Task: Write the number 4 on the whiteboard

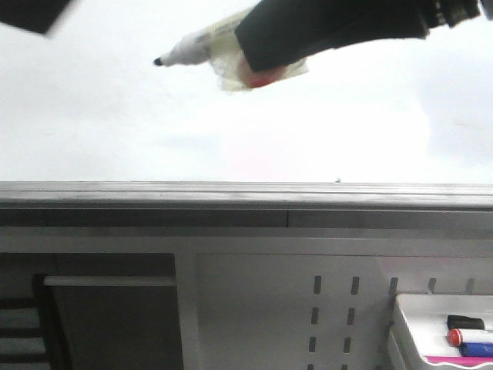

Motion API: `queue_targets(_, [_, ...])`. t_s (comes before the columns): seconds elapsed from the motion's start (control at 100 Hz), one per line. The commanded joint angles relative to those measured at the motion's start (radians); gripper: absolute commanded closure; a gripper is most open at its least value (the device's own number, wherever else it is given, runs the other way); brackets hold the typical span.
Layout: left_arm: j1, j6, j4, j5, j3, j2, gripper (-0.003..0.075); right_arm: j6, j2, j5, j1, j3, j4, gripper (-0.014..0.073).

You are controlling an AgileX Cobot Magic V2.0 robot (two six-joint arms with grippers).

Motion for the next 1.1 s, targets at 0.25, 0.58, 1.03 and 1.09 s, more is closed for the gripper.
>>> queue_targets(0.25, [0.178,-0.231,0.013,-0.071,0.15,-0.521,0.0626,0.018,0.026,-0.318,-0.122,-0.016,0.121,0.0643])
queue_targets(0.58, [0.202,-0.23,-0.027,-0.087,0.283,-0.62,0.0741,0.018,0.094,-0.313,-0.178,-0.066,0.124,0.0643])
queue_targets(1.03, [0.202,-0.23,-0.027,-0.144,0.286,-0.62,0.0741,0.018,0.208,-0.307,-0.235,-0.131,0.246,0.0643])
queue_targets(1.09, [0.202,-0.23,-0.027,-0.144,0.286,-0.62,0.0741,0.018,0.218,-0.303,-0.235,-0.131,0.256,0.0643])
